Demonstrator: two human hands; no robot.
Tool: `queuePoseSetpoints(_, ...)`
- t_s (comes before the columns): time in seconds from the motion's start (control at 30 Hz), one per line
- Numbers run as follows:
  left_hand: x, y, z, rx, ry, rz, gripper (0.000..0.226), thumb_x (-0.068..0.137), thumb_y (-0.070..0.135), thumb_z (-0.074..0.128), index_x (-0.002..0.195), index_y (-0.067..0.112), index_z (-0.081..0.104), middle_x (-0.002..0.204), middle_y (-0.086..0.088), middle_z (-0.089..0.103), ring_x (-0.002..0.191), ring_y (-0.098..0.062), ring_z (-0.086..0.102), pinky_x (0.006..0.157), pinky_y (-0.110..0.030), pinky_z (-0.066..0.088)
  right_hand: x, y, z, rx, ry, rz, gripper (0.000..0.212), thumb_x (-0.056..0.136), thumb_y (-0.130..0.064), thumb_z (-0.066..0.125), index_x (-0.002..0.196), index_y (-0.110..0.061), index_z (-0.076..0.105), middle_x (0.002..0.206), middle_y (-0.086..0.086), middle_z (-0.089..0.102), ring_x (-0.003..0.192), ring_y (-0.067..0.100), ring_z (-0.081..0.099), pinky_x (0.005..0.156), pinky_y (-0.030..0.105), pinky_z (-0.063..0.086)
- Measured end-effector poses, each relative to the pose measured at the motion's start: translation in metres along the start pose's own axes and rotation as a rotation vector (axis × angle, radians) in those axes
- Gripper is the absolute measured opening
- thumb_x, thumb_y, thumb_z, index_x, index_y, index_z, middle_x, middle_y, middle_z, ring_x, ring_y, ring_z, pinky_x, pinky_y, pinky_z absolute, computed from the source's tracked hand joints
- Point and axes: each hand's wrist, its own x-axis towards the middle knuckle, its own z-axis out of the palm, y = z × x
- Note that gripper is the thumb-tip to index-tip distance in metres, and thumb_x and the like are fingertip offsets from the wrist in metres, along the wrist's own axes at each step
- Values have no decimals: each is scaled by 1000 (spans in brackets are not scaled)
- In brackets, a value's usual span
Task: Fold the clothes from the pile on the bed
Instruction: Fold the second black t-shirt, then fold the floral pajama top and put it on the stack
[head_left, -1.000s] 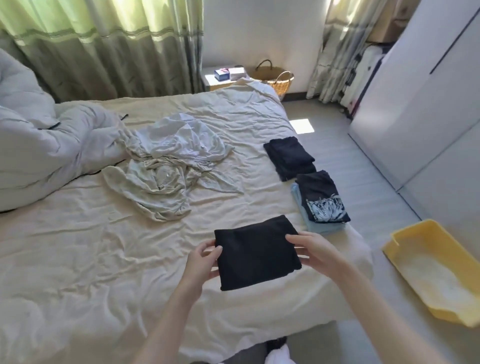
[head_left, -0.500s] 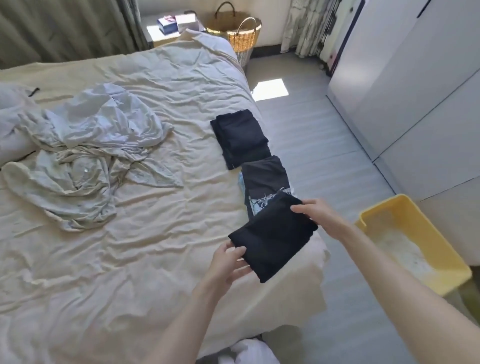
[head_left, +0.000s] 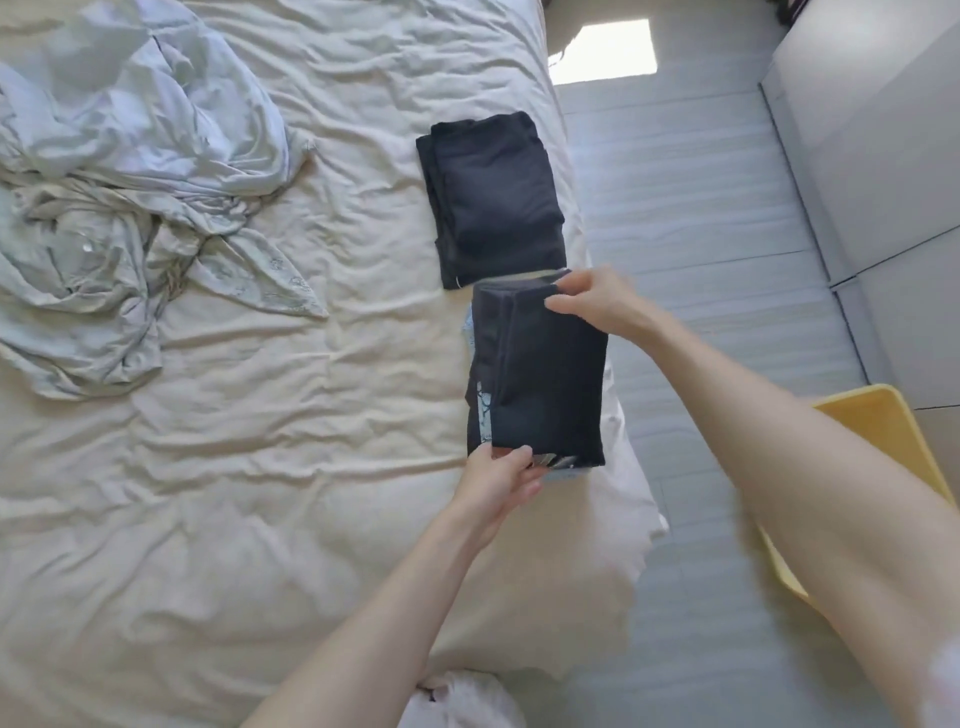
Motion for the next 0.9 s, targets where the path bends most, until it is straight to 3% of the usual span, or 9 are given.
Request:
queuePoseSetpoints(0.1, 7, -5, -6, 204, 61, -17, 26, 95, 12, 52, 120, 5, 48, 121, -14, 57, 99, -24, 63, 88, -35, 52, -3, 17, 29, -67, 170, -106, 41, 91, -26, 59, 131, -18, 55, 130, 2, 57, 121, 19, 51, 102, 30, 38)
queuePoseSetpoints(0.17, 5, -8, -14, 300, 110, 11, 32, 95, 15, 52, 125, 9, 44, 117, -12, 59, 99, -24, 64, 89, -36, 51, -17, 29, 43, -3, 301, -168, 48, 93, -23, 56, 139, -14, 45, 141, 5, 48, 131, 21, 42, 110, 36, 31)
queuePoseSetpoints(0.27, -4, -8, -35, 524, 181, 128, 33, 94, 24, 53, 125, 16, 46, 107, -2, 61, 99, -18, 62, 89, -30, 50, -45, 45, 60, -60, 352, -198, 55, 94, -25, 55, 145, -13, 36, 151, 7, 35, 140, 23, 29, 115, 42, 22)
queuePoseSetpoints(0.37, -18, 2, -61, 809, 245, 315, 34, 95, 26, 51, 127, 17, 48, 114, 0, 60, 96, -12, 58, 79, -21, 45, -71, 49, 69, -158, 356, -210, 59, 94, -28, 54, 147, -14, 32, 154, 7, 30, 143, 23, 23, 117, 44, 17)
queuePoseSetpoints(0.5, -46, 25, -101, 1078, 335, 552, 41, 95, 23, 51, 135, 13, 46, 132, -3, 51, 122, -18, 48, 98, -27, 36, -100, 29, 78, -336, 294, -277, 63, 94, -31, 55, 148, -16, 28, 155, 8, 28, 144, 25, 21, 117, 45, 15)
queuePoseSetpoints(0.63, -90, 49, -142, 1235, 476, 725, 45, 93, 22, 54, 136, 11, 47, 138, -6, 48, 130, -22, 42, 106, -37, 34, -124, -22, 89, -471, 265, -399, 63, 93, -36, 54, 148, -19, 28, 155, 7, 27, 144, 25, 20, 117, 47, 12)
queuePoseSetpoints(0.73, -131, 57, -180, 1295, 599, 813, 46, 91, 21, 58, 134, 8, 49, 139, -13, 46, 131, -27, 40, 107, -37, 31, -143, -73, 105, -535, 241, -520, 62, 94, -38, 53, 148, -18, 30, 154, 7, 28, 144, 24, 20, 117, 48, 11)
queuePoseSetpoints(0.9, -201, 39, -257, 1254, 773, 815, 47, 91, 21, 58, 135, 7, 48, 142, -15, 43, 135, -29, 36, 108, -41, 30, -179, -157, 154, -586, 208, -686, 61, 94, -41, 50, 148, -19, 29, 154, 6, 29, 144, 23, 22, 116, 50, 14)
